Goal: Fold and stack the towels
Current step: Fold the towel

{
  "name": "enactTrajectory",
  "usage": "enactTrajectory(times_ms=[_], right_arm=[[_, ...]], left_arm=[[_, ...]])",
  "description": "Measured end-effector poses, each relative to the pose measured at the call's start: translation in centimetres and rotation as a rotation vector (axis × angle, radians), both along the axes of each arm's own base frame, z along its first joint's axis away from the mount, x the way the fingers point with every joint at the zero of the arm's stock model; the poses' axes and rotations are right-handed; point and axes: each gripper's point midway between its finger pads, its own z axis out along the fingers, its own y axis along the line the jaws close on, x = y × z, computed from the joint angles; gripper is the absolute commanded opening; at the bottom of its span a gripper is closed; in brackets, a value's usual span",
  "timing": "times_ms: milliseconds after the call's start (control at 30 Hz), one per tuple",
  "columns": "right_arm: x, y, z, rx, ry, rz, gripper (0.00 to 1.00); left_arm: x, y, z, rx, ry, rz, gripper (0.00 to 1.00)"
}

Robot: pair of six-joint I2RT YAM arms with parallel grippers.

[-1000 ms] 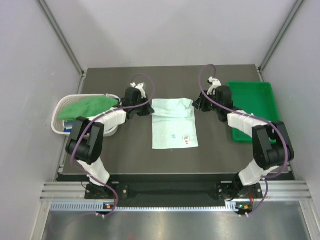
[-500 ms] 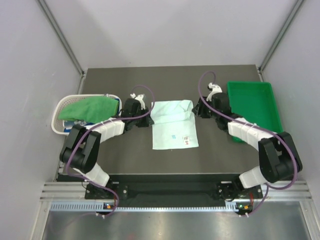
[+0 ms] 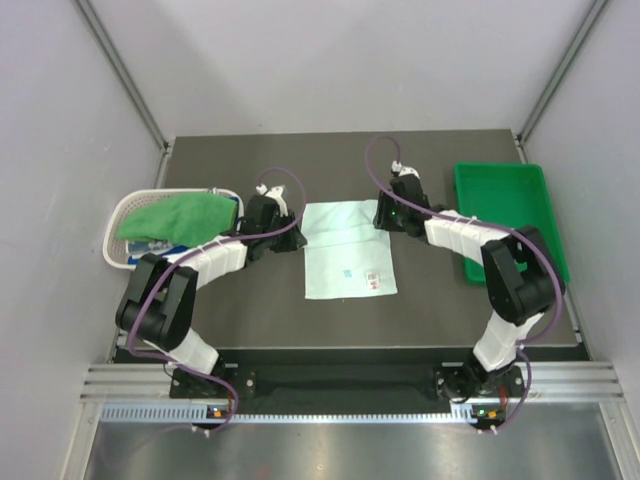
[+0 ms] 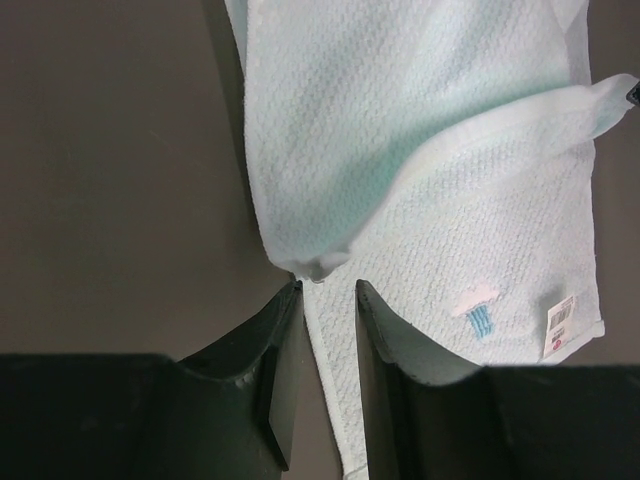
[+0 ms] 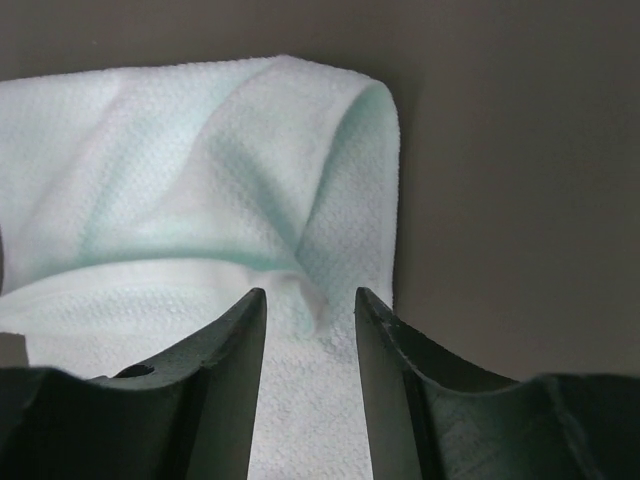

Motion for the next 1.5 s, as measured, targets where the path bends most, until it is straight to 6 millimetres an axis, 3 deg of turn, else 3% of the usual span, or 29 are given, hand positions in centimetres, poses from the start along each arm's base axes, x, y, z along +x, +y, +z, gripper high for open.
enactTrajectory(times_ms=[267,400,567,767,867,1067,1233,1500], right_arm=[[-0.2,-0.7,-0.9,-0.037,0.019,-0.022,0.38],[-0.2,-0.3,-1.7,-0.041,0.028,-0.007,0.21],[0.5,0.7,-1.2,-0.006,-0.025,0.035,0.09],[-2.5,1.3,-2.0,-0.015,-0.041,0.133,0.03],[-4.4,1.7,-1.7,-0.031,-0.057,0.196,0.04],[-7.6,2.1,-0.4,-0.073,-0.12,0.288,0.25],[-8.7,1.2,-0.7,-0.099,-0.122,0.289,0.35],[-9.6,-0.4,-1.3,-0.107,-0.075,0.2,0.39]], left_arm=[[0.2,0.0,0.3,0.003,-0.002,0.007,0.34],[0.7,-0.2,1.0,-0.006,-0.015,0.009,0.34],[1.0,-0.2,1.4,-0.008,-0.017,0.018,0.34],[1.0,0.4,1.5,0.023,0.014,0.049,0.33],[1.5,0.7,1.9,0.042,0.017,0.076,0.33],[2.5,0.9,2.2,0.061,0.03,0.115,0.35],[2.8,0.7,0.3,0.075,0.08,0.12,0.36],[1.6,0.7,-1.8,0.069,0.154,0.127,0.38]])
